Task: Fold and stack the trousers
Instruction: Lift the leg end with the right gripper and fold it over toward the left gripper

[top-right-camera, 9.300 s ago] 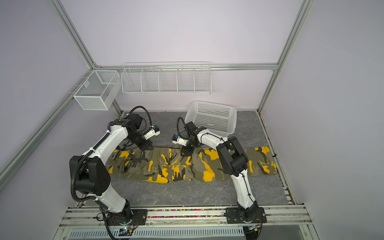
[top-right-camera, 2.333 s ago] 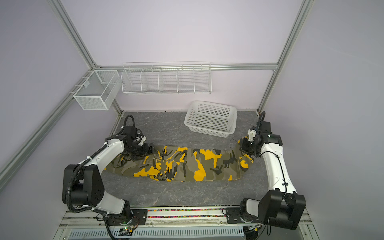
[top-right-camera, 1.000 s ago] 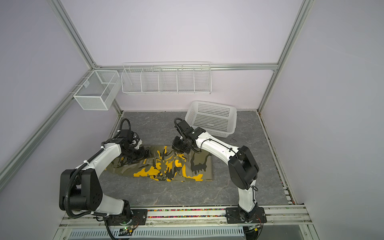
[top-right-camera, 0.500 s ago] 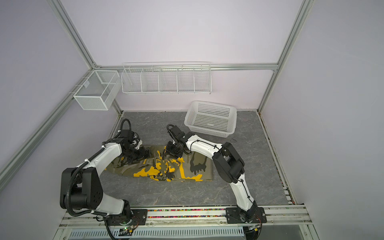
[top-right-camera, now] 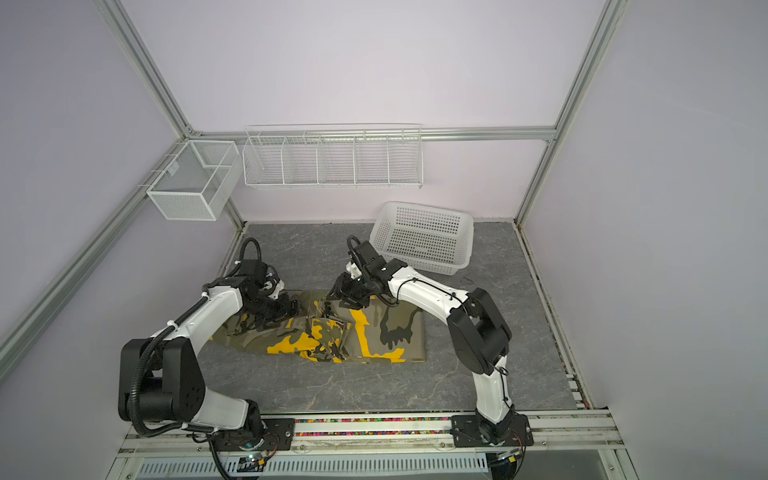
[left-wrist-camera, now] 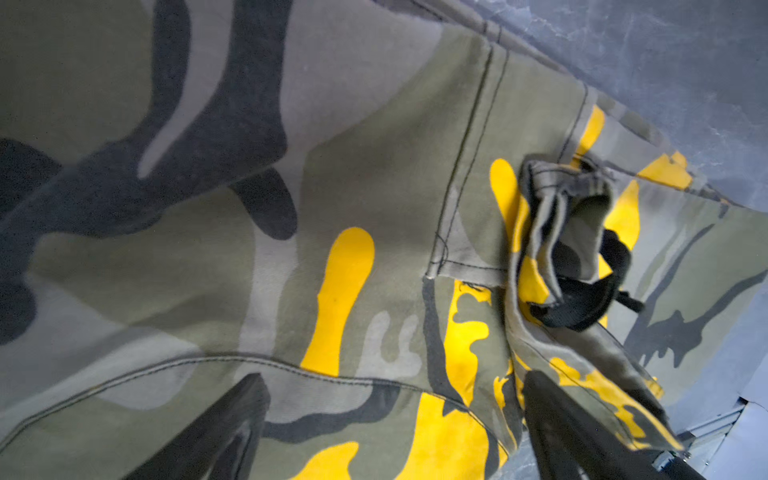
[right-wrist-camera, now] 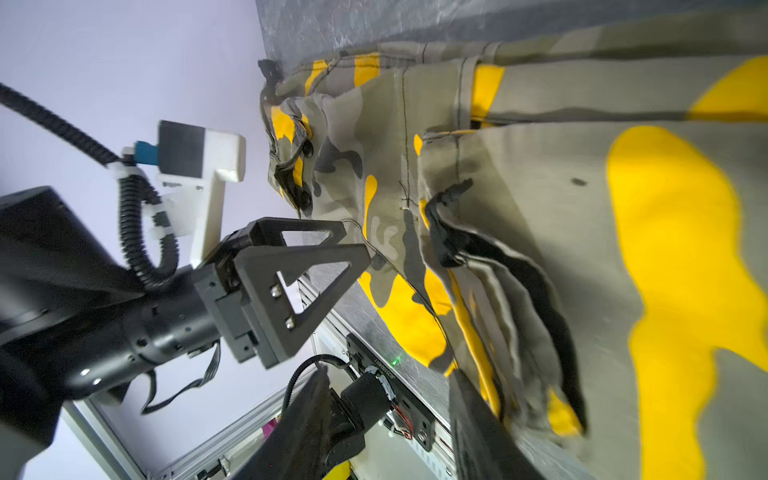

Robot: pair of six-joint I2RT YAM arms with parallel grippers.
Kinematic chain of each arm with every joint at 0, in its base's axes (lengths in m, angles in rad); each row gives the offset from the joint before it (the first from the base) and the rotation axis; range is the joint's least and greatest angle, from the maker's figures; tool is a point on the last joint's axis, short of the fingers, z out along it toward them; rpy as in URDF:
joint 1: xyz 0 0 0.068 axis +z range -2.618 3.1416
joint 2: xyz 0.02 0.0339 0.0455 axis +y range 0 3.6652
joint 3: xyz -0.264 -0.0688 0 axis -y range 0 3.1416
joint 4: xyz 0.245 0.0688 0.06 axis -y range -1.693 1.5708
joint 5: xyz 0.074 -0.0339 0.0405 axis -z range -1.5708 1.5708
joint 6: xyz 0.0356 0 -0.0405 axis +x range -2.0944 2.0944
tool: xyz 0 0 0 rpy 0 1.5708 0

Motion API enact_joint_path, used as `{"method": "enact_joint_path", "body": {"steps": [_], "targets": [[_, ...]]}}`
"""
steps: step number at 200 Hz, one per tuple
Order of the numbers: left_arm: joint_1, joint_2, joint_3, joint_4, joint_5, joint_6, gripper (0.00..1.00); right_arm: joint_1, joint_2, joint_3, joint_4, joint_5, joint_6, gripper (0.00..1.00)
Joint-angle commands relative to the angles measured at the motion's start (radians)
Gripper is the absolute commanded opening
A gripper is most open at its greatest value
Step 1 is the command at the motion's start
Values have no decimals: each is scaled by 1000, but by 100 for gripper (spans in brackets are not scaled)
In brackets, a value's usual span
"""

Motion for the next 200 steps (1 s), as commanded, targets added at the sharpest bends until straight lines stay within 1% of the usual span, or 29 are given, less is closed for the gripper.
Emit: {"method": "enact_joint_path", "body": {"steps": [1,14,27,44,53,65,90,124,161,200], "targets": [[-5,-51,16,-25,56,-39,95,-35,-111,-78,-119,45,-110,48],[-6,-63,11,-25,71,-50,94,-42,-133,-127,-171,52,-164,47],[-6,-67,7,-26,78,-55,94,-58,-137,-167,-155,35,-195,45],[-6,-67,13,-32,70,-56,94,-68,-90,-147,-188,41,-285,45],[-6,-68,19,-37,65,-55,94,-62,-55,-140,-194,28,-306,45],[-6,-70,26,-47,55,-51,94,-51,-17,-152,-148,-13,-295,44],[-5,-69,35,-72,25,-34,94,-14,69,-134,-115,-43,-303,42],[-5,-78,26,-72,14,-41,94,28,148,-98,-17,-103,-279,41],[-5,-94,7,-68,8,-50,94,84,222,-50,114,-182,-206,39],[1,-119,-21,-68,-5,-53,94,141,301,42,134,-216,-215,34]]}}
